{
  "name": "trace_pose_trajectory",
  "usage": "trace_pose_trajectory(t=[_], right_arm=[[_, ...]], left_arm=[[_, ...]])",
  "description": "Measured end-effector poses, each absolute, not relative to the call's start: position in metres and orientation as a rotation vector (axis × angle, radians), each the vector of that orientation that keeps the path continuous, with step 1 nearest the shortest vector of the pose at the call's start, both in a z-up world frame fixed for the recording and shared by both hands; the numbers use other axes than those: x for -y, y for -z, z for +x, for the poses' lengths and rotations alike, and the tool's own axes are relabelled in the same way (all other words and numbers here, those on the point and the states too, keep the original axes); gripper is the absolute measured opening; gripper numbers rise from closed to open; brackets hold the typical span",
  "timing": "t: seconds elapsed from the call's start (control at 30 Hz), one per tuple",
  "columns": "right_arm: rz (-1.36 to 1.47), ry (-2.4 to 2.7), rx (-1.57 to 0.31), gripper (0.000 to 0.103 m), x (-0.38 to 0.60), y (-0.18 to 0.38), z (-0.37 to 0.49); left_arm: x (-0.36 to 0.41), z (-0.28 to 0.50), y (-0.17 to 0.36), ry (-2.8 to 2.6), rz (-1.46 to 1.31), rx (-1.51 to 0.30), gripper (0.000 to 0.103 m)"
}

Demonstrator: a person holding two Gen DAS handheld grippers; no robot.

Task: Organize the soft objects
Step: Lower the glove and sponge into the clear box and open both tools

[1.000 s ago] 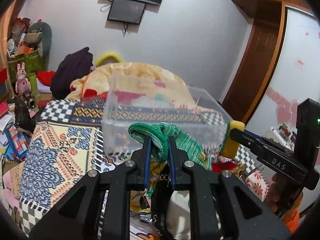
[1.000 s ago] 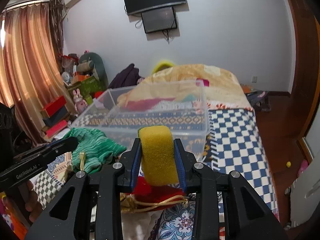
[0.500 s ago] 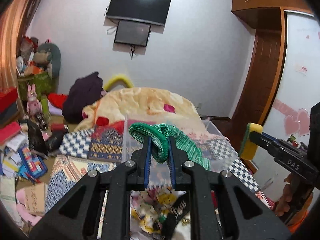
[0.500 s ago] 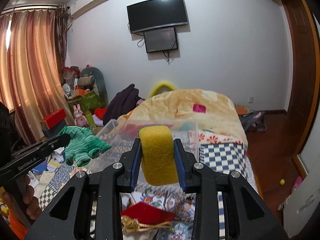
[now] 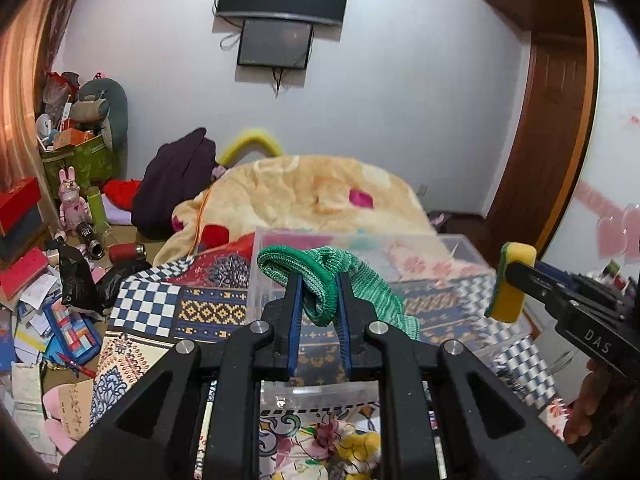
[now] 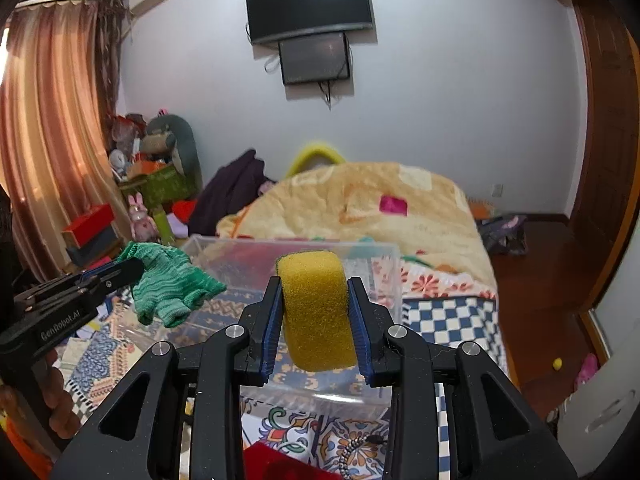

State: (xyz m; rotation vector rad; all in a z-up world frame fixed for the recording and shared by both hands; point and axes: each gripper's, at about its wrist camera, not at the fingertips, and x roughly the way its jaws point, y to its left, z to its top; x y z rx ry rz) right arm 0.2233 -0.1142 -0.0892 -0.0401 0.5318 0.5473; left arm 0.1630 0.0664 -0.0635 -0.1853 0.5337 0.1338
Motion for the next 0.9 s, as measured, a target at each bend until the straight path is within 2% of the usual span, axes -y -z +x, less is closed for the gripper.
trace_pose_trajectory(t=[0.23,0.5,0.53,0.57,0.6,0.7,0.77,0.9], right_arm=[[-0.109,-0.556,-0.619,0.029,0.097,0.108,0.236],[-0.144,-0.552,-0.673,0.03,0.095,0.119,0.24],[-0.15,-0.553,-0.678,0.031,0.096,0.119,0.24],[-0.151,-0.554,-0.682,0.033,0.096,0.119,0.24],[-0.153,-0.557,-0.688,0.038,0.095,0.118,0.24],[-0.141,-0.563,-0.683,0.059,0.098,0.116,0.239],[-0.132,-0.562,-0.663,0.063,0.102,0.112,0.234],[-0.114,-0.566,-0.624,0.07,0.109,0.098,0.224]], left_arm=[[-0.062,0.191,0.091,-0.073,-0.19,-0.66,0.016],[-0.057,0.197,0.103,-0.056,-0.17,-0.702,0.018],[-0.056,0.196,0.103,-0.055,-0.17,-0.702,0.02],[-0.056,0.195,0.103,-0.055,-0.171,-0.702,0.027],[-0.057,0.194,0.103,-0.056,-0.173,-0.701,0.035],[-0.057,0.188,0.098,-0.053,-0.177,-0.686,0.045],[-0.056,0.182,0.093,-0.05,-0.171,-0.676,0.047],[-0.055,0.166,0.081,-0.054,-0.159,-0.631,0.063]])
